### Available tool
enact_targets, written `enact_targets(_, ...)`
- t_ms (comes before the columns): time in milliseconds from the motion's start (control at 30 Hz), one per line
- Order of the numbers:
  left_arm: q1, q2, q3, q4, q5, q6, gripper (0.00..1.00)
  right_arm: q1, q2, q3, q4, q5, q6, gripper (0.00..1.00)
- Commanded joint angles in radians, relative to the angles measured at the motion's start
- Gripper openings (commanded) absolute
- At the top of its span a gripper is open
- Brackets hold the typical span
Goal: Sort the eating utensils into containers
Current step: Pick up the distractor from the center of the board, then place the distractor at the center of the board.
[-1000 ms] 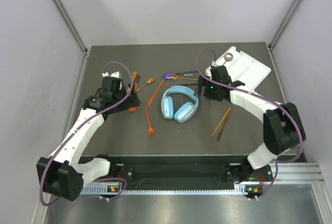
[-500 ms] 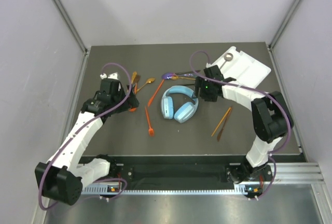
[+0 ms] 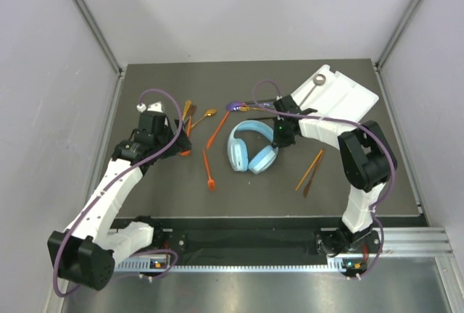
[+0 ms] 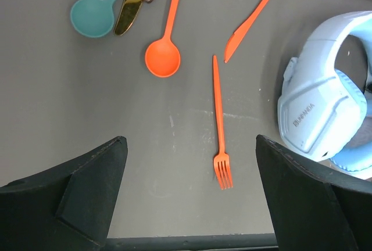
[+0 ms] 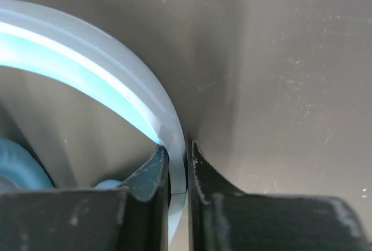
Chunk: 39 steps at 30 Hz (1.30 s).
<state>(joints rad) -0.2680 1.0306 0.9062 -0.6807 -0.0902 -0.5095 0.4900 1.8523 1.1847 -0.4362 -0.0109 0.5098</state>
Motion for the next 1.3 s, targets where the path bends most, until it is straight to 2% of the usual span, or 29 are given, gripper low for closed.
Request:
enact_targets(0,0.003,-0.014,-0.012,0.032,-0.014,0.002,0.96,0.021,-0.024,0.033,0.002,-0.006,-0.008,0.00)
enact_targets(167,0.001,-0.012,-0.030,0.043,-0.011,-0.003,0.96,0.050,-0.136,0.070,-0.021,0.008,-0.039,0.00)
enact_targets(367,0.003,0.005,-0.026,0.046,-0.010,-0.004,0.96,0.096,-0.249,0.251,-0.133,0.054,-0.125,0.00)
enact_targets(500,0.003,-0.004,-0.021,0.035,-0.045,-0.007,0.96,0.113,-0.335,0.312,-0.168,0.109,-0.210,0.00)
enact_targets(633,0.003,-0.053,0.000,0.003,-0.164,-0.032,0.97,0.121,-0.474,0.311,-0.176,0.189,-0.249,0.00)
enact_targets(800,0.004,-0.144,0.074,-0.016,-0.272,-0.072,0.98,0.122,-0.694,0.168,-0.026,0.226,-0.269,0.00)
enact_targets(900,0.004,-0.176,0.103,0.001,-0.321,-0.073,0.98,0.121,-0.725,0.151,0.007,0.243,-0.287,0.00)
enact_targets(1100,0.004,-0.170,0.189,-0.057,-0.310,-0.064,0.98,0.122,-0.693,0.259,-0.076,0.186,-0.297,0.00)
enact_targets(1267,0.004,-0.211,0.232,-0.085,-0.327,-0.032,0.98,0.124,-0.760,0.256,-0.058,0.213,-0.294,0.00)
